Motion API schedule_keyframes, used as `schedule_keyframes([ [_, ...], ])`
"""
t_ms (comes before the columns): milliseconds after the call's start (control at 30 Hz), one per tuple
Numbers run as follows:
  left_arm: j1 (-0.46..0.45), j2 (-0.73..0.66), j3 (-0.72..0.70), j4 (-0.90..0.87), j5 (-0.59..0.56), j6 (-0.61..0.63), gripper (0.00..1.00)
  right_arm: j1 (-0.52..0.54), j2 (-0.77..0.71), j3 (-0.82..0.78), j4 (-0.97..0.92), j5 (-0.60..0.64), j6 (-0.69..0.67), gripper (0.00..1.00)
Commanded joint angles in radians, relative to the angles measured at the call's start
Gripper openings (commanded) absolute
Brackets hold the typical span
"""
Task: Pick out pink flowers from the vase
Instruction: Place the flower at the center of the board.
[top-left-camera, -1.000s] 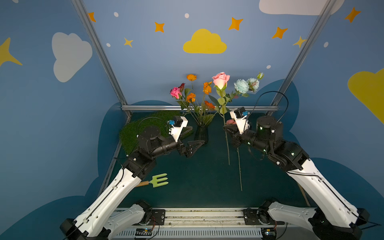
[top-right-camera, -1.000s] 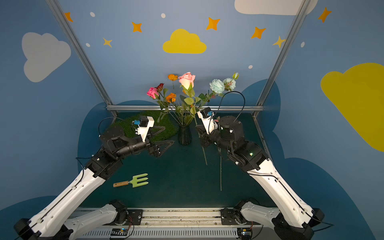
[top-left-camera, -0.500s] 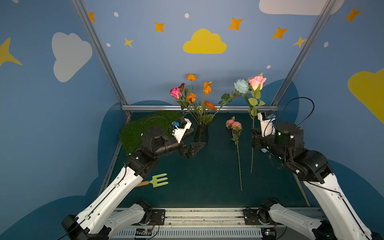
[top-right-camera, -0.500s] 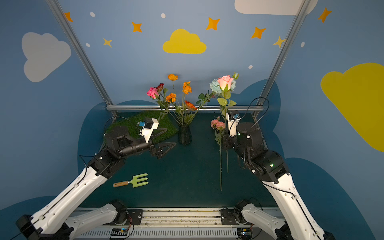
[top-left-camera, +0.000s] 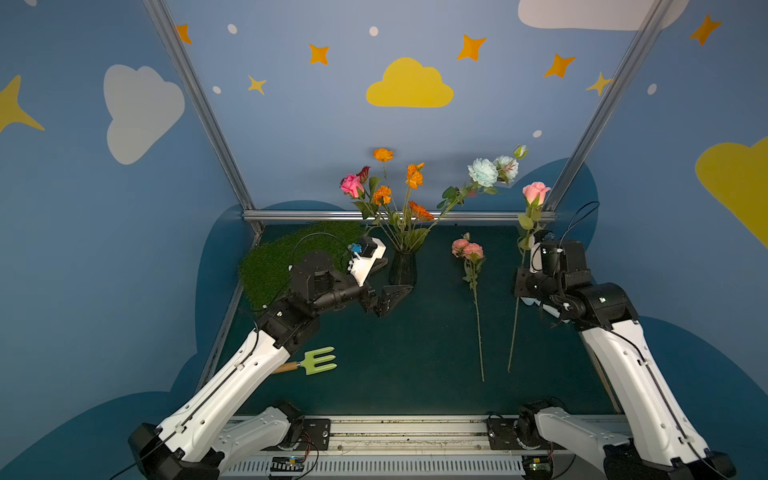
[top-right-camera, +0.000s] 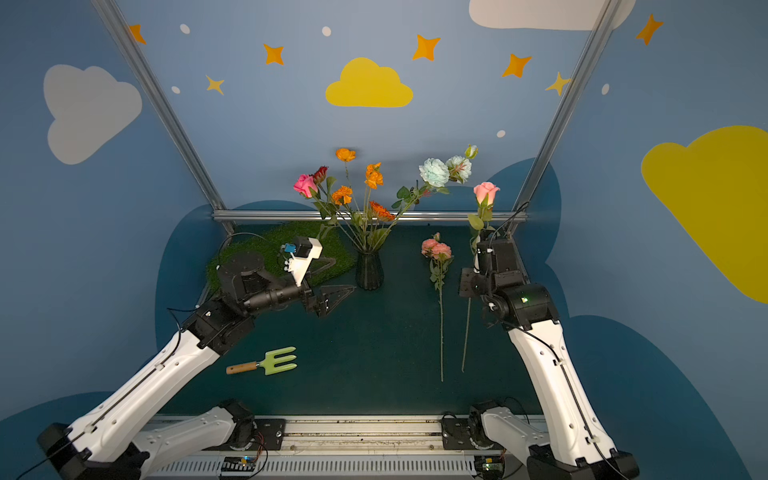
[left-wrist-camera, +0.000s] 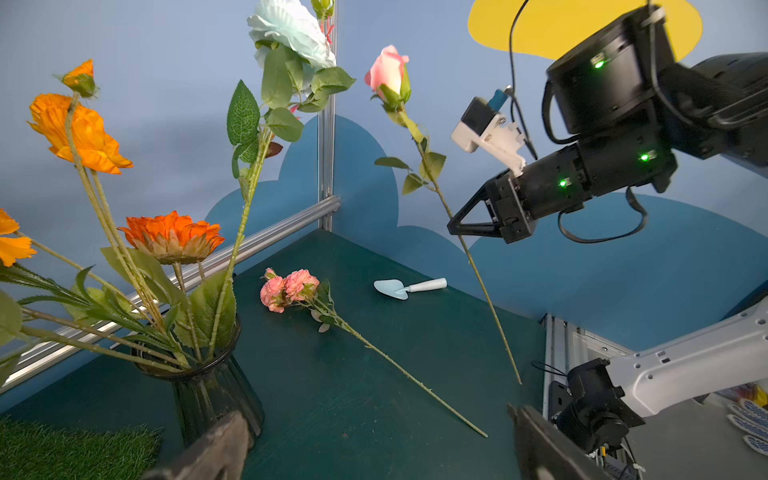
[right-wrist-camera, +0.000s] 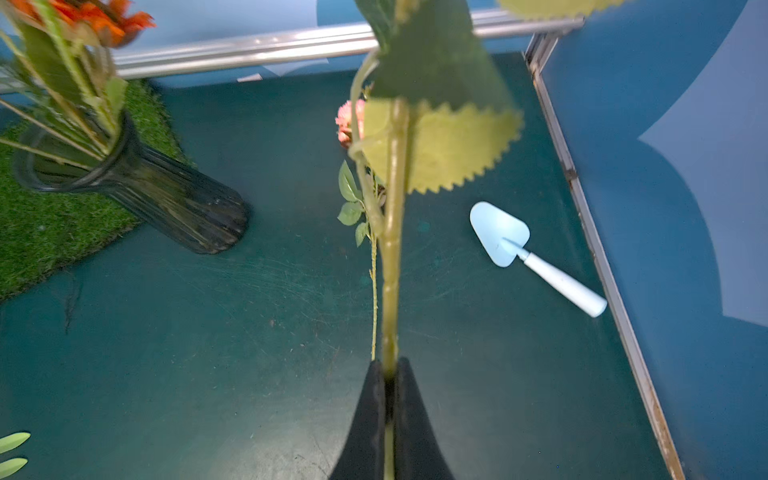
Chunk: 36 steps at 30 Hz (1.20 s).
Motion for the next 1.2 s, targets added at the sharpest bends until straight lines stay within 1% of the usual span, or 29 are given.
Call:
schedule_keyframes([
  [0,-0.004,-0.002,-0.012,0.011,-0.003,0.017,1.00,-0.032,0.021,-0.051,0.045,-0.066,0.011,0.00],
  [200,-0.004,-0.005,-0.030,0.020,-0.021,0.018,1.00,-0.080,0.084,-0.133,0.117,-0.129,0.004,0.00],
  [267,-0.003,0.000,-0.034,0.021,-0.026,0.014,1.00,-0.086,0.105,-0.167,0.150,-0.131,0.003,0.00],
  [400,-0.004,0.007,-0.042,0.029,-0.024,0.012,1.00,-0.090,0.157,-0.196,0.192,-0.102,-0.009,0.00],
  [533,-0.004,0.007,-0.057,0.041,-0.036,0.013,1.00,-0.090,0.222,-0.203,0.217,-0.032,-0.032,0.00],
  [667,-0.002,0.010,-0.060,0.034,-0.040,0.023,1.00,-0.095,0.300,-0.178,0.223,-0.011,-0.073,0.00],
  [900,-0.001,-0.007,-0.077,0.027,-0.064,0.038,1.00,-0.104,0.447,-0.129,0.214,0.058,-0.066,0.00],
  [1067,0.008,-0.023,-0.096,0.030,-0.073,0.041,1.00,-0.117,0.544,-0.071,0.193,0.034,-0.055,0.00],
  [1167,0.013,-0.025,-0.106,0.032,-0.070,0.038,1.00,-0.121,0.628,-0.009,0.134,0.016,-0.061,0.00],
])
